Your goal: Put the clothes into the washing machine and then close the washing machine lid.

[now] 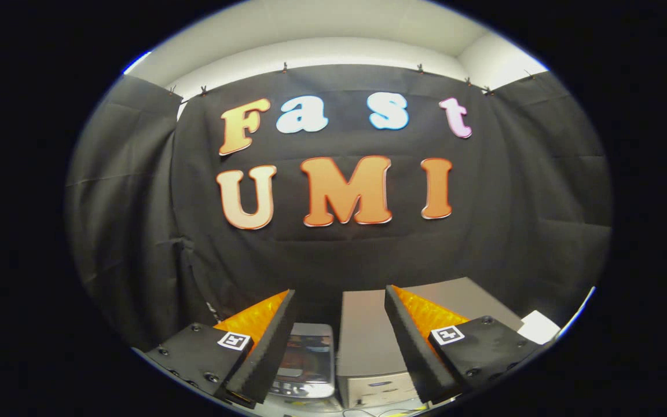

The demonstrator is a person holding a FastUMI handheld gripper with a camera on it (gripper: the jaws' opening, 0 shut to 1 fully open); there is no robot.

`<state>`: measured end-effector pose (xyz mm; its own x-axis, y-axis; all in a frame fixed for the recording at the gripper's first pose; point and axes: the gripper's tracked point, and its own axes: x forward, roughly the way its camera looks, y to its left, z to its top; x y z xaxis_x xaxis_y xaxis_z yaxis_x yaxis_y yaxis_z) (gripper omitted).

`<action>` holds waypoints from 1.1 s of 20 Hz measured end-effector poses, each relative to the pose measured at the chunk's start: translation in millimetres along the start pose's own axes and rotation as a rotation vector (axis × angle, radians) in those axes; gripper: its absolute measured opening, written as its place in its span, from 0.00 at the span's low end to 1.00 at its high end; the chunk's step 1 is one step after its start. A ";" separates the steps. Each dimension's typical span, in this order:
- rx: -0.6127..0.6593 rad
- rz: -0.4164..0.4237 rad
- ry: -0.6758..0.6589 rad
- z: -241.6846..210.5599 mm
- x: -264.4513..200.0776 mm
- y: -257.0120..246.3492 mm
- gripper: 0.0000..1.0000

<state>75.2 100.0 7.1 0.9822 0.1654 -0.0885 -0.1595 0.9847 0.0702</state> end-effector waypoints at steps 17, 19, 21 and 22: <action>-0.003 -0.041 -0.076 14.1 -78.2 -195.1 0.98; -0.008 -0.040 -0.074 12.3 -72.7 -200.6 0.98; -0.006 -0.038 -0.076 14.7 -68.9 -201.8 0.98; -0.006 -0.031 -0.079 16.0 -67.7 -199.0 0.98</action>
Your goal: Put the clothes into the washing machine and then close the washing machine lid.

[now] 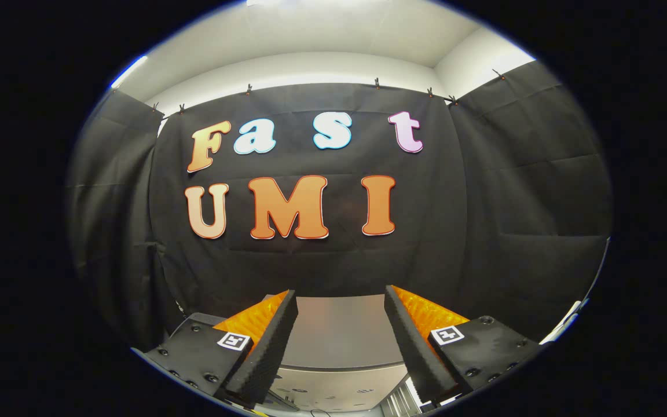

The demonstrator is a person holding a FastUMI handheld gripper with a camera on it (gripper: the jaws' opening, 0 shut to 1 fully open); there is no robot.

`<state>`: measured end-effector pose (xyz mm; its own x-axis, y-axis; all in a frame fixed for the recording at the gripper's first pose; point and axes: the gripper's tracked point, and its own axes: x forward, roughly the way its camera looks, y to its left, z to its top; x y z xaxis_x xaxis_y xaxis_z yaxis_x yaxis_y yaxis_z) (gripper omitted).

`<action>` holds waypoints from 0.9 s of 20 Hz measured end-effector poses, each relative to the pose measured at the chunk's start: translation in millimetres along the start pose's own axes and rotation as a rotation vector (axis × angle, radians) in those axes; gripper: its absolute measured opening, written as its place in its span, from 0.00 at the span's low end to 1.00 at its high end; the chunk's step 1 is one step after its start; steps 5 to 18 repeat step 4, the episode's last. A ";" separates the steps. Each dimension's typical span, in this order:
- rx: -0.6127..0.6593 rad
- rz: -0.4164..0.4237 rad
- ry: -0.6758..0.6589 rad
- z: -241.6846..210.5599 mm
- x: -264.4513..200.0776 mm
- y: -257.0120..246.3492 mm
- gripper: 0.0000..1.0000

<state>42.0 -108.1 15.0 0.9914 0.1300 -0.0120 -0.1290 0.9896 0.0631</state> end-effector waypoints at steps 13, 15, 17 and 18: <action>-0.012 0.012 0.001 1.8 8.2 10.0 0.97; -0.012 0.012 0.001 1.8 8.2 10.0 0.97; -0.012 0.012 0.001 1.8 8.2 10.0 0.97; -0.012 0.012 0.001 1.8 8.2 10.0 0.97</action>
